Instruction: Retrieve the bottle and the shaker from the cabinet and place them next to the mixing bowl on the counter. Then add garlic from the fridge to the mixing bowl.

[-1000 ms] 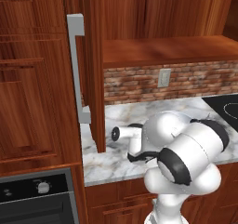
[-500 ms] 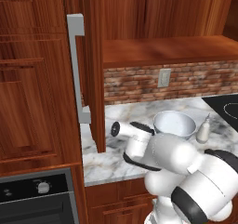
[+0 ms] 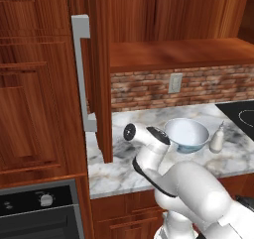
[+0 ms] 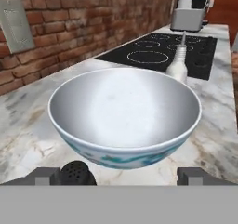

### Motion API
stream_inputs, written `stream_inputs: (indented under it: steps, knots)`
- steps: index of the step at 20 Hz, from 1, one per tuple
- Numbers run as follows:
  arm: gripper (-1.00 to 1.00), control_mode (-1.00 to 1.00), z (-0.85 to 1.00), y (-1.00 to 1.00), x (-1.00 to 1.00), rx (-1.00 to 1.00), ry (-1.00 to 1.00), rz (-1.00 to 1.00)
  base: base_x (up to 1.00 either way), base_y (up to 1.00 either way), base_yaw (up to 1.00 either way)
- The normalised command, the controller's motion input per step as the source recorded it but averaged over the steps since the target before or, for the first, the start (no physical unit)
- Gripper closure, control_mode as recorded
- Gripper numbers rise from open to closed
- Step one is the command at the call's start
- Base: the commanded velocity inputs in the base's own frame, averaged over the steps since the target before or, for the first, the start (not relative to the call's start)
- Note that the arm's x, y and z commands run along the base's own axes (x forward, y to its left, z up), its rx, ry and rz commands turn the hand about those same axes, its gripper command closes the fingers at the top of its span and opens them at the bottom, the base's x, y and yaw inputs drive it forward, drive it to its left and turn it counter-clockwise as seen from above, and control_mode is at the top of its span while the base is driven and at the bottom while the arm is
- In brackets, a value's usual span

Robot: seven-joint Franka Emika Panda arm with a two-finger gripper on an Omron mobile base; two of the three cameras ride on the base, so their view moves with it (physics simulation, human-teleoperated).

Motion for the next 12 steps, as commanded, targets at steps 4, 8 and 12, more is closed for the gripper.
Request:
stream_inputs:
  steps: [4, 8, 12]
  knots:
    - [-1.0, -1.0, 0.26, -0.31, 0.01, 0.0, 0.0, 0.25, 0.0, 0.0, 0.0]
    - [-1.0, -1.0, 0.52, -0.23, 0.0, 0.0, 0.0, 0.31, 0.0, 0.0, 0.0]
    - [-1.0, -1.0, 0.75, -0.16, -0.08, 0.0, 0.0, 0.32, 0.0, 0.0, 0.0]
